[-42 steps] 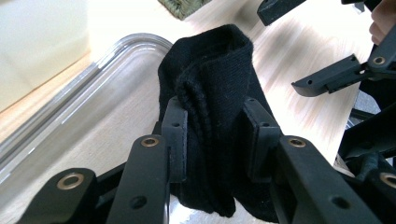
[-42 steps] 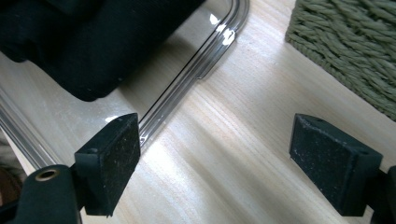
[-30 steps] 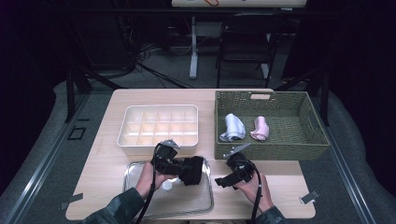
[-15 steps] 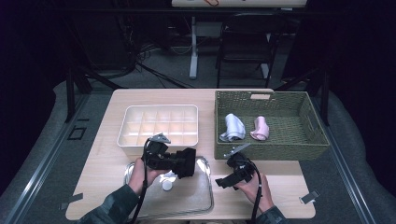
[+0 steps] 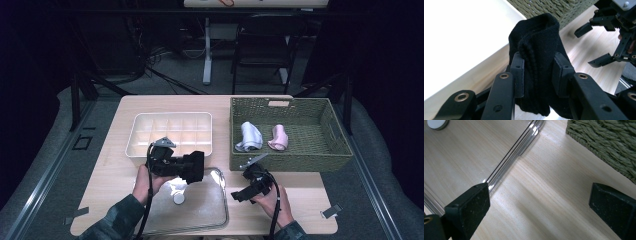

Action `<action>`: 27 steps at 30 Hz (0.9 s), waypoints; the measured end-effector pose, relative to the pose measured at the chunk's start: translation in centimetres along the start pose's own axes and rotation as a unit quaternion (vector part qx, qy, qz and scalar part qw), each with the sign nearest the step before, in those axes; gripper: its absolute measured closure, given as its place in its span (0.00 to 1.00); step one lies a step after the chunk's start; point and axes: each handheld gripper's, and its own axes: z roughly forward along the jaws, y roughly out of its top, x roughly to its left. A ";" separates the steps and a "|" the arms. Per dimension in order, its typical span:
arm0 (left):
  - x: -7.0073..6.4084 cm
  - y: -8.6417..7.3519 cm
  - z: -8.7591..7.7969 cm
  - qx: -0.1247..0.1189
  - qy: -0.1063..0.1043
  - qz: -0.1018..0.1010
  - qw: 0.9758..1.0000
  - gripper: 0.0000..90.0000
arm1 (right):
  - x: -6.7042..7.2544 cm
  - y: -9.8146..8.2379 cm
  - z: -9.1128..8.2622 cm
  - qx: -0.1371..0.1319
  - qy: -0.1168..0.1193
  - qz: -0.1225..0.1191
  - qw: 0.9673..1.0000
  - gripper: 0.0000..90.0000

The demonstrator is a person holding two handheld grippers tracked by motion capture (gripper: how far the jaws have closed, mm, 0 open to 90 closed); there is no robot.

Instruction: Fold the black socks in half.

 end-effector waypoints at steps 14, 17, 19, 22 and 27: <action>1.2 1.5 -1.3 -0.028 0.030 -0.003 0.999 0.74 | 0.1 0.0 0.1 -0.001 -0.005 -0.002 1.000 0.03; 1.4 2.2 -1.5 -0.029 0.038 0.002 0.999 0.74 | 0.2 0.0 0.3 -0.011 -0.001 0.008 1.000 0.03; 1.5 2.6 -1.6 -0.029 0.043 0.007 0.999 0.74 | 0.1 0.0 0.2 -0.001 -0.002 0.003 1.000 0.03; 1.6 3.5 -1.6 -0.030 0.052 0.012 0.998 0.74 | 0.3 0.1 0.3 -0.002 0.000 0.004 1.000 0.04; 1.9 4.5 -1.5 -0.023 0.066 0.022 0.997 0.74 | 0.1 0.1 0.1 0.000 -0.002 -0.002 1.000 0.03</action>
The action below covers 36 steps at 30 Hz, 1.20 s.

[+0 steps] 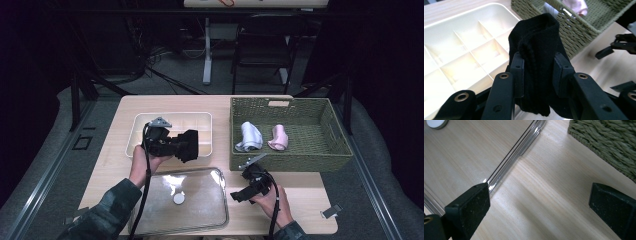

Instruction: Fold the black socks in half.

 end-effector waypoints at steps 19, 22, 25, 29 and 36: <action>1.0 1.6 4.2 0.027 0.033 0.012 0.999 0.74 | 0.0 -0.1 0.0 -0.009 0.004 0.008 1.000 0.04; 1.1 1.6 4.9 0.029 0.039 0.012 0.999 0.74 | 0.0 -0.1 0.0 -0.009 0.003 0.007 1.000 0.04; 1.0 1.5 5.7 0.026 0.043 0.006 0.999 0.74 | 0.0 -0.1 0.0 -0.008 0.003 0.008 1.000 0.04; 0.6 1.5 6.6 0.024 0.044 0.008 0.999 0.74 | 0.0 0.0 0.0 -0.005 -0.001 0.004 1.000 0.04; 0.0 1.4 8.3 0.038 0.048 0.009 0.998 0.74 | 0.0 0.0 0.0 -0.004 0.000 0.002 1.000 0.04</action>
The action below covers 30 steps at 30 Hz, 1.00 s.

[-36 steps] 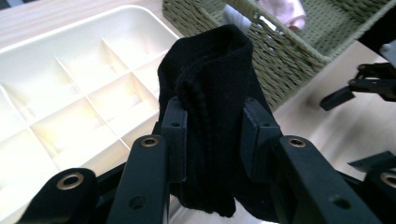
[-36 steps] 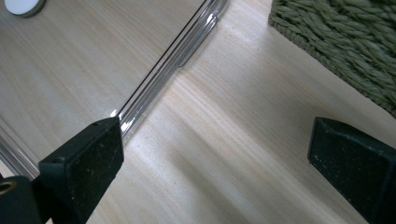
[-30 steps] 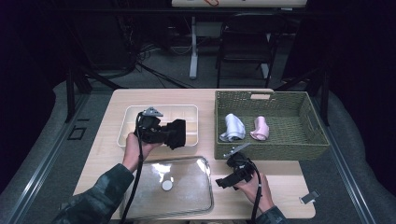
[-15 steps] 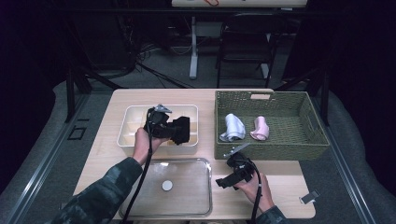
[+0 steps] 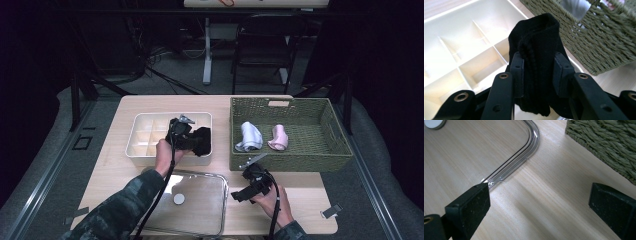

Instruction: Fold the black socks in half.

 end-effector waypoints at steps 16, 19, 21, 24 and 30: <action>0.0 -0.6 1.9 0.046 -0.005 -0.002 0.999 0.74 | 0.1 0.1 0.3 0.007 0.006 -0.007 1.000 0.04; 0.0 -0.5 2.1 0.056 -0.004 0.001 0.998 0.74 | 0.1 0.1 0.3 0.006 0.002 -0.007 1.000 0.04; 0.0 -0.4 2.1 0.064 -0.008 0.005 0.998 0.74 | 0.1 0.1 0.3 -0.001 0.005 0.000 1.000 0.04; -0.2 -0.2 2.3 0.077 -0.008 0.010 0.997 0.74 | -0.1 0.2 0.3 0.001 0.009 0.000 1.000 0.04; -0.3 0.4 2.7 0.110 -0.010 0.016 0.994 0.75 | -0.4 0.2 0.0 -0.001 0.007 0.005 1.000 0.04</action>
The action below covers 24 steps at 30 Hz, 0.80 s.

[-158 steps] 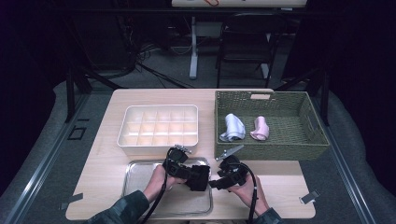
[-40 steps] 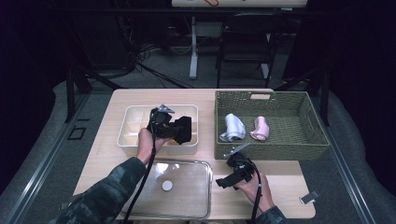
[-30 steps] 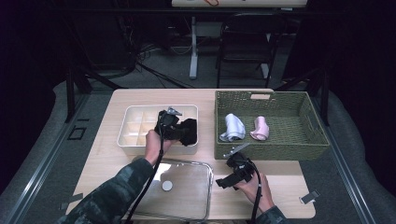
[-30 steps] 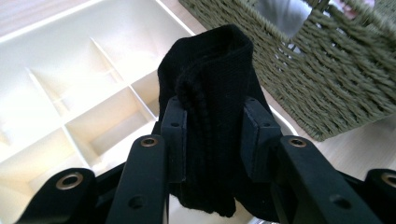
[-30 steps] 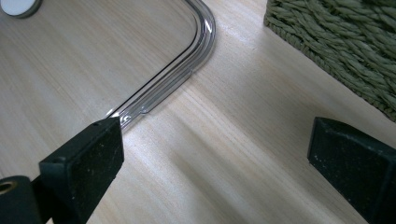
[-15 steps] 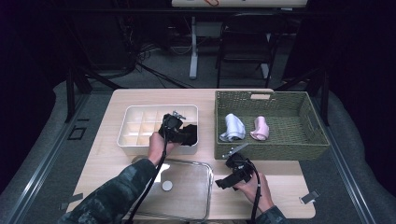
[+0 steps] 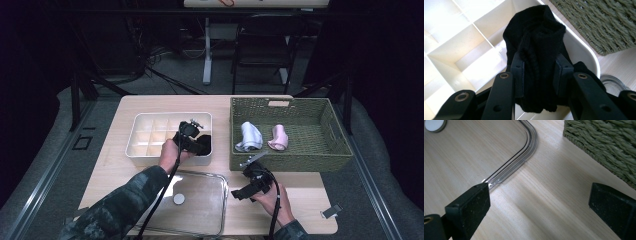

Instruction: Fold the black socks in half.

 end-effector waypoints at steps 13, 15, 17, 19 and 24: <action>0.3 0.6 0.4 0.025 -0.019 -0.005 0.999 0.76 | 0.0 0.0 -0.5 -0.013 0.010 0.002 1.000 0.04; 0.6 0.7 0.2 0.027 -0.028 -0.009 0.999 0.74 | -0.1 0.0 -0.7 -0.009 0.008 0.000 1.000 0.04; 0.7 0.7 -0.1 0.027 -0.032 -0.007 0.999 0.70 | -0.2 -0.1 -0.7 -0.009 0.012 0.004 1.000 0.04; 0.8 0.7 -0.5 0.027 -0.041 -0.012 0.999 0.65 | -0.3 -0.1 -0.7 -0.007 0.009 0.002 1.000 0.04; 1.1 0.7 -1.7 0.029 -0.056 -0.007 0.998 0.58 | -0.2 -0.1 -0.7 -0.010 0.011 0.003 1.000 0.04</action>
